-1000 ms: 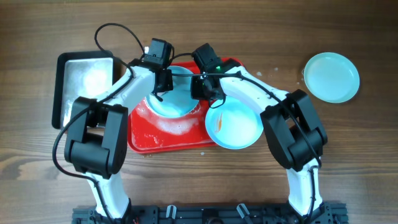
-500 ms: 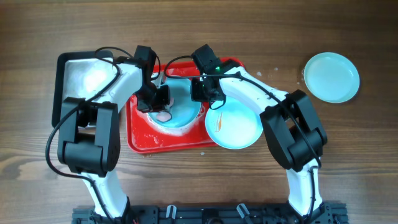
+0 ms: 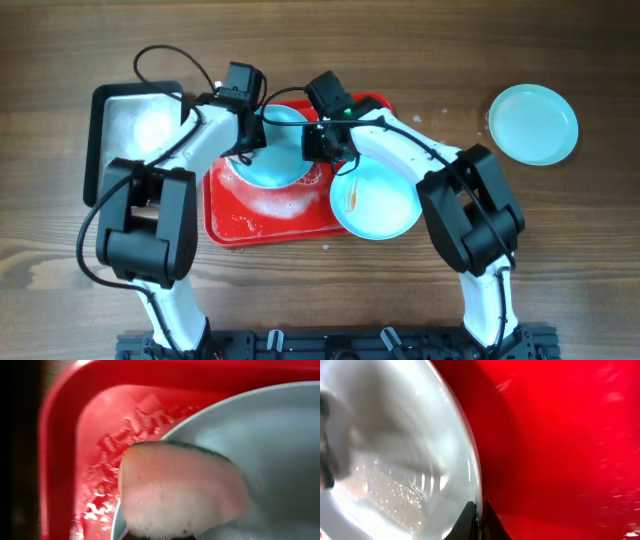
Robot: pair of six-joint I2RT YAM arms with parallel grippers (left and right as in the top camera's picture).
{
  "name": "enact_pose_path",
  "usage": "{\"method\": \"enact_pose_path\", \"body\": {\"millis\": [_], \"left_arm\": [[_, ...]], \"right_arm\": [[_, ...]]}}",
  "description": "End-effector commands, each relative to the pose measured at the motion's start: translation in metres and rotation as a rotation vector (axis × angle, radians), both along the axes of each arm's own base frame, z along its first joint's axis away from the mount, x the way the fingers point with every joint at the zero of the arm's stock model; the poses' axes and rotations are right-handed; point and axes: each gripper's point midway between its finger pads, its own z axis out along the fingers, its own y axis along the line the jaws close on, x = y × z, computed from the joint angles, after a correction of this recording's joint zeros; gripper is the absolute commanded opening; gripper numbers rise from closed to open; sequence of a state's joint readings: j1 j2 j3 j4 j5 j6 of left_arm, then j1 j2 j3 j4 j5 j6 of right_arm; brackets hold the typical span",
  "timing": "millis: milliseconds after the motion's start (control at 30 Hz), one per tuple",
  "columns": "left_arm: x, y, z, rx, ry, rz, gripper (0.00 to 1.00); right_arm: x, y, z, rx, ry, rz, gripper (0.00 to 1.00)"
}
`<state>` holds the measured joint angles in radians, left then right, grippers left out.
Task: Clean dirty plates on tray and stack at the side
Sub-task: 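Keep scrubbing the plate face with the sponge, right gripper holding rim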
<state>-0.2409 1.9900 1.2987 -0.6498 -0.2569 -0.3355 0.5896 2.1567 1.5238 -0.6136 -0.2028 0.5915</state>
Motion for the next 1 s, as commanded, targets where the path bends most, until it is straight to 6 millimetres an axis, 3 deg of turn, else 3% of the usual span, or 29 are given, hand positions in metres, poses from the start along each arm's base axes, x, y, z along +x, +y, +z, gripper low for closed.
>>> {"method": "enact_pose_path", "body": {"millis": [0, 100, 267, 333, 467, 567, 667, 733, 833, 967], "left_arm": [[-0.015, 0.05, -0.018, 0.312, 0.054, 0.03, 0.04], [-0.03, 0.023, -0.022, 0.298, 0.151, -0.14, 0.04], [-0.061, 0.007, -0.026, 0.231, 0.291, -0.192, 0.04], [-0.078, -0.002, -0.031, 0.131, 0.366, -0.193, 0.04], [-0.108, -0.039, -0.035, -0.178, 0.504, -0.248, 0.04], [-0.125, -0.06, -0.027, -0.382, 0.573, -0.253, 0.04], [-0.139, -0.067, -0.016, -0.511, 0.638, -0.235, 0.04], [-0.14, -0.072, -0.012, -0.57, 0.645, -0.244, 0.04], [-0.127, -0.074, -0.015, -0.592, 0.586, -0.258, 0.04], [-0.076, -0.045, -0.033, -0.444, 0.391, -0.091, 0.04]], "right_arm": [[-0.009, -0.013, -0.02, -0.063, 0.043, 0.005, 0.04], [-0.009, -0.013, -0.02, -0.06, 0.044, 0.005, 0.04], [-0.009, -0.013, -0.02, -0.062, 0.044, 0.009, 0.04], [-0.01, -0.013, -0.02, -0.061, 0.044, 0.012, 0.04], [-0.01, -0.012, -0.02, -0.059, 0.044, 0.013, 0.04], [-0.01, -0.012, -0.02, -0.059, 0.044, 0.013, 0.04], [-0.01, -0.012, -0.02, -0.059, 0.044, 0.013, 0.04], [-0.01, -0.012, -0.02, -0.059, 0.044, 0.012, 0.04], [-0.01, -0.012, -0.02, -0.059, 0.045, 0.012, 0.04], [-0.01, -0.012, -0.02, -0.059, 0.045, 0.012, 0.04]]}}
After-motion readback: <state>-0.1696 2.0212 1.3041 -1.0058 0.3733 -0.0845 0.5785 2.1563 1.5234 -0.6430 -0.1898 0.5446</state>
